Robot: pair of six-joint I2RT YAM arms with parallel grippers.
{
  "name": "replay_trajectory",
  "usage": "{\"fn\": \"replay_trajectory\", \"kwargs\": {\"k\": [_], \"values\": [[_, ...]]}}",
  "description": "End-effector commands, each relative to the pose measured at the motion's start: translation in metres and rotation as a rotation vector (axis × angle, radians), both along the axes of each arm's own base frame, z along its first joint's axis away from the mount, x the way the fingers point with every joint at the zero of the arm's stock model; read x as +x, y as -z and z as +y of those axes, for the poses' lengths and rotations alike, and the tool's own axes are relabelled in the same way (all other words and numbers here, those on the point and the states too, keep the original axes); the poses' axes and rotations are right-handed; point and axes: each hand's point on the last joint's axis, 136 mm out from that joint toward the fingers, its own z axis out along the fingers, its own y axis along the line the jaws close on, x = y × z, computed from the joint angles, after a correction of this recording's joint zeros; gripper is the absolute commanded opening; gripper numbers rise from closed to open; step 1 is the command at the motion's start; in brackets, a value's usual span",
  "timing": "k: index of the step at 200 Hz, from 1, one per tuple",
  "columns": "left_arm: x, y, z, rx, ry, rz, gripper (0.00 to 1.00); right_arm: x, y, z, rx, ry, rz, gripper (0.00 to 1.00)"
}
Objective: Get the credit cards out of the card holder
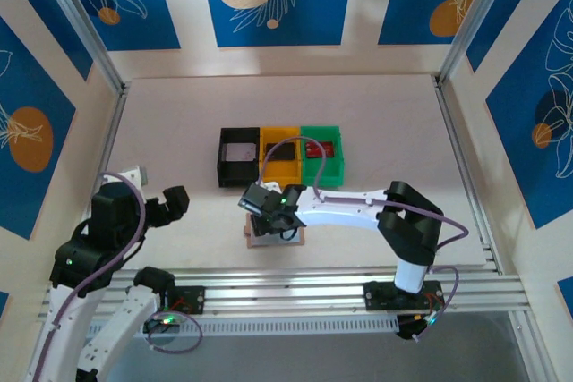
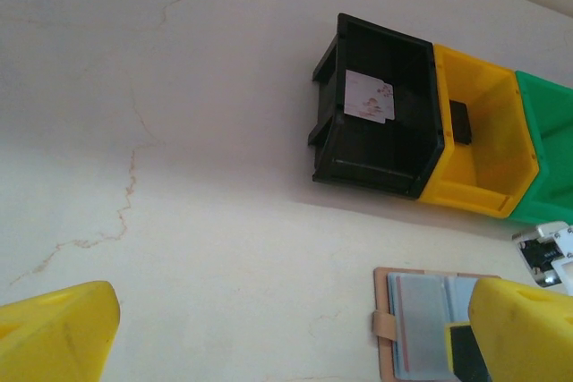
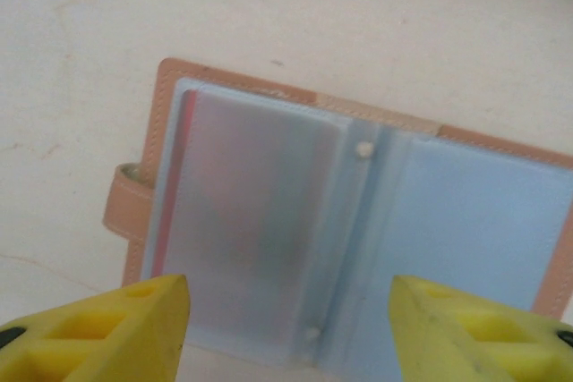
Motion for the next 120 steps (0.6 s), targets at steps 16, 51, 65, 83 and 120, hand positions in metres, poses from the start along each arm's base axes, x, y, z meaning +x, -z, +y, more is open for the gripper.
{"fn": "replay_trajectory", "kwargs": {"k": [16,51,65,83,120], "values": [[-0.001,0.005,0.001,0.009,-0.006,0.014,1.0,-0.013,0.008,0.02,-0.012,-0.031,0.03,0.63],[-0.001,0.004,0.002,0.01,-0.008,0.013,1.0,-0.012,0.022,0.018,-0.058,-0.015,0.032,0.64],[0.0,0.004,0.002,0.01,-0.008,0.013,1.0,-0.012,0.027,0.017,-0.072,-0.013,0.037,0.64],[0.0,0.004,0.002,0.011,-0.009,0.013,1.0,-0.011,0.034,0.015,-0.09,-0.011,0.044,0.63],[0.0,0.005,0.002,0.013,-0.006,0.014,1.0,-0.011,0.041,0.013,-0.095,-0.002,0.051,0.6]]}}
